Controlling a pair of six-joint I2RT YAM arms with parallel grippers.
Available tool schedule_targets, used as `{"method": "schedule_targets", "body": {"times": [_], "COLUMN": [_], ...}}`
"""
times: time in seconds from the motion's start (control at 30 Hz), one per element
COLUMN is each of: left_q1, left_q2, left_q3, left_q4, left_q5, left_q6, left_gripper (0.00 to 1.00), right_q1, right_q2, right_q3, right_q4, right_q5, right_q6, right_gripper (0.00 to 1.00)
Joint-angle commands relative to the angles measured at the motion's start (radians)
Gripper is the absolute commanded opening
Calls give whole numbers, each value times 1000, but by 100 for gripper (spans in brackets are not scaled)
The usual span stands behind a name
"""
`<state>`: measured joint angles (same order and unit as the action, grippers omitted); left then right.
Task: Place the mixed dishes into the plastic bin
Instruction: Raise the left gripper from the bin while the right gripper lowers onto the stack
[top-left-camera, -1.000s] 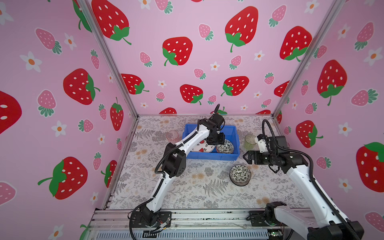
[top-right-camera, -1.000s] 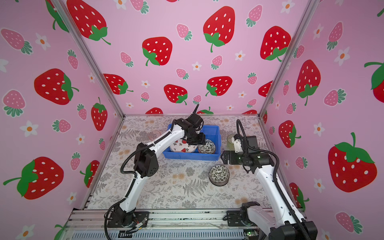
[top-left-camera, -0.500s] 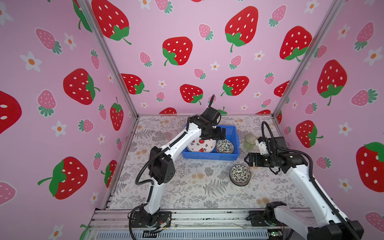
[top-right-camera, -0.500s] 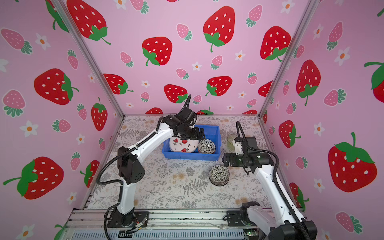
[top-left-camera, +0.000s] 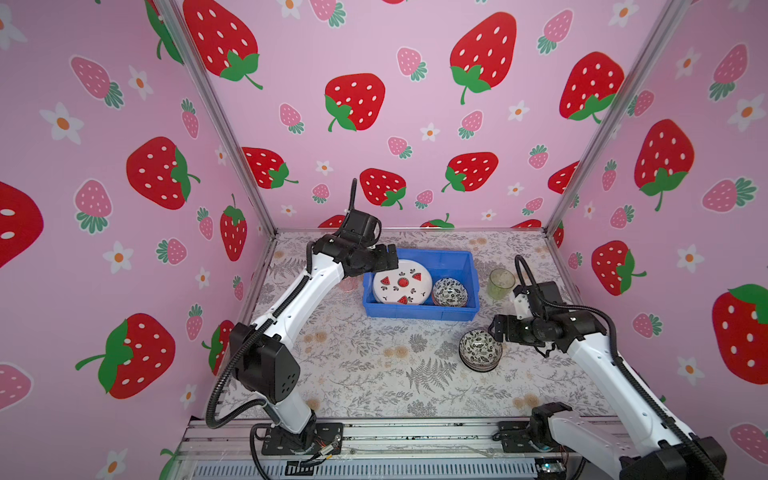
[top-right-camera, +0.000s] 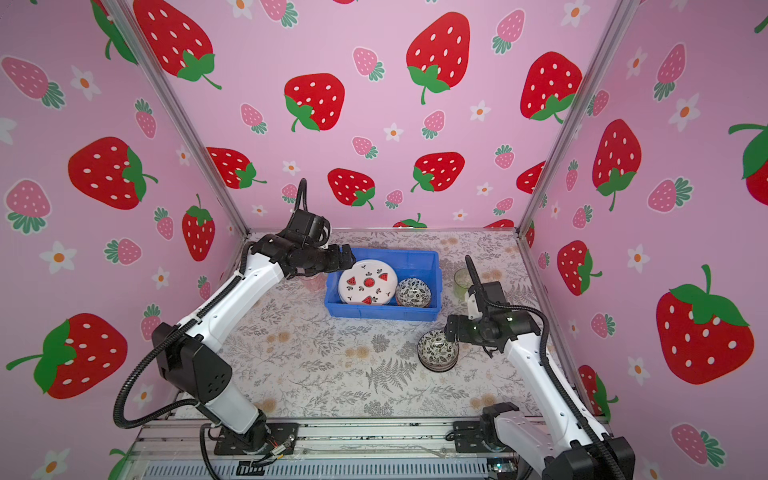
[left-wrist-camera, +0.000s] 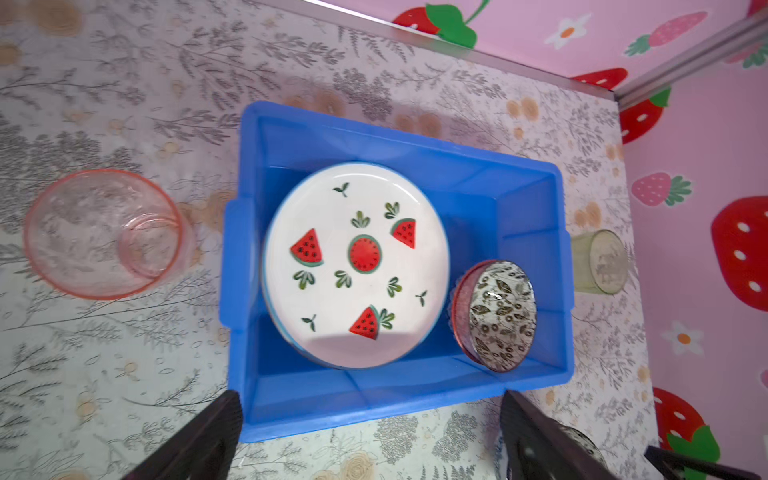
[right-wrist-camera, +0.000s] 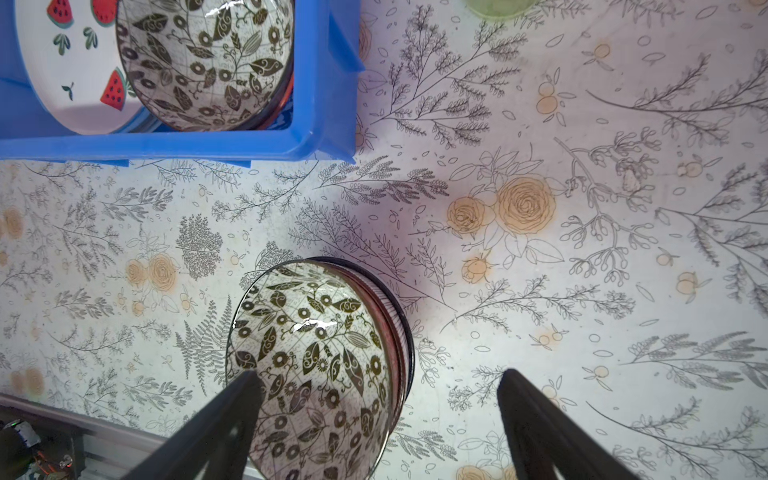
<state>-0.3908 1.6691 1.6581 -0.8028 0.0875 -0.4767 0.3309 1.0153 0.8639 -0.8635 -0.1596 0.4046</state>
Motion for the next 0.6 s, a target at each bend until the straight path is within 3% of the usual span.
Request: {"method": "schedule_targets", "body": {"times": [0.0,0.33,0.57], "left_q1": [61,137,143], "left_q2": [-19,-46,-29], "left_q3": [-30,-77,-89], "left_q4": [-45,-92,-56], "left_q5": [-26,-46,18], "left_q6": [35,116,113], "left_gripper": [99,99,99], "right_q1": [37,108,122], "right_q2": [-20,-7,35], "right_q3": [-9,-52,-65], "right_q4": [-25,-5,-2], "right_q5": [38,66,81], "right_q6": [48,105,103], "right_gripper": [92,84,65]}}
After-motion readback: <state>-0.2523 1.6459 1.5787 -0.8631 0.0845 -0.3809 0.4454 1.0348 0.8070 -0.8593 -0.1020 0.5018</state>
